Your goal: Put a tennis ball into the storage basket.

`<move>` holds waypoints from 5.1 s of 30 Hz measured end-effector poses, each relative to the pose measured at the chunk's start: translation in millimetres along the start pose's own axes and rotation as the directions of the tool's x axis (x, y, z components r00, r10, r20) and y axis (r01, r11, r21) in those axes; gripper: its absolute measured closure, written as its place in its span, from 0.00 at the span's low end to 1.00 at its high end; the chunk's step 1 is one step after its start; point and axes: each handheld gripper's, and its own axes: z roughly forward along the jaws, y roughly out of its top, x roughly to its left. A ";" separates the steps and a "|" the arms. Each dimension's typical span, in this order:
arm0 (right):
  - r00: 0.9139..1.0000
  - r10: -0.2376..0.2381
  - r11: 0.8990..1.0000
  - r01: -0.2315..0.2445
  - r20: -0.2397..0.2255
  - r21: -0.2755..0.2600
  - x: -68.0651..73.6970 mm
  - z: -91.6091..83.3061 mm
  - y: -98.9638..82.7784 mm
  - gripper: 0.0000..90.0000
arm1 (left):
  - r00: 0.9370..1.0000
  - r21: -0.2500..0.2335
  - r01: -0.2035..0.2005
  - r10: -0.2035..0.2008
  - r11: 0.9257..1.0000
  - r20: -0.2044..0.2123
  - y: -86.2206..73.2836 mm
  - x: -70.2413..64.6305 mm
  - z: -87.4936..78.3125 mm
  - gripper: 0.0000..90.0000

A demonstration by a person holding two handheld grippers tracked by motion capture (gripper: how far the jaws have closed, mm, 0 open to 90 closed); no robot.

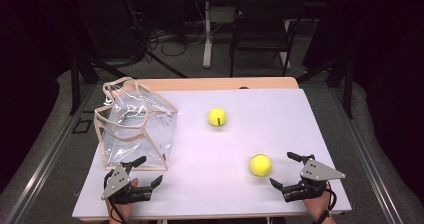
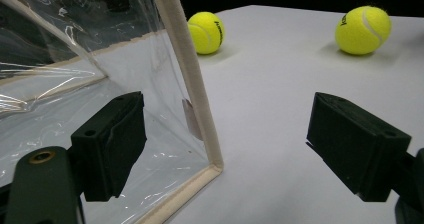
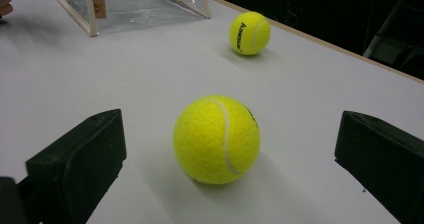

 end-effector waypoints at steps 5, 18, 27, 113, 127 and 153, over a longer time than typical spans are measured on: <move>1.000 0.001 1.000 -0.001 0.006 0.011 -0.7 -0.6 -0.1 0.00 | 1.000 0.001 -0.009 0.009 1.000 0.011 0.0 -1.9 1.1 0.17; 1.000 0.014 0.997 -0.014 -0.007 0.071 -1.5 8.0 7.3 0.00 | 1.000 0.006 0.003 -0.003 1.000 0.019 -1.3 -0.7 2.0 0.17; 1.000 0.009 0.991 -0.008 -0.012 0.133 0.7 14.7 23.7 0.00 | 1.000 0.017 0.002 -0.002 1.000 0.020 -1.9 1.1 4.6 0.17; 0.990 0.088 0.854 -0.017 -0.113 0.519 -10.9 88.0 34.2 0.00 | 0.999 -0.006 -0.015 0.015 1.000 0.028 2.7 -3.4 3.2 0.17; 0.991 0.085 0.835 -0.015 -0.102 0.550 -10.3 91.2 28.8 0.02 | 0.999 -0.006 -0.020 0.020 1.000 0.034 2.9 -4.1 3.0 0.17; 0.992 0.101 0.821 -0.037 -0.080 0.570 -12.8 88.5 29.1 0.29 | 0.999 -0.008 -0.022 0.022 1.000 0.031 4.2 -4.5 2.2 0.17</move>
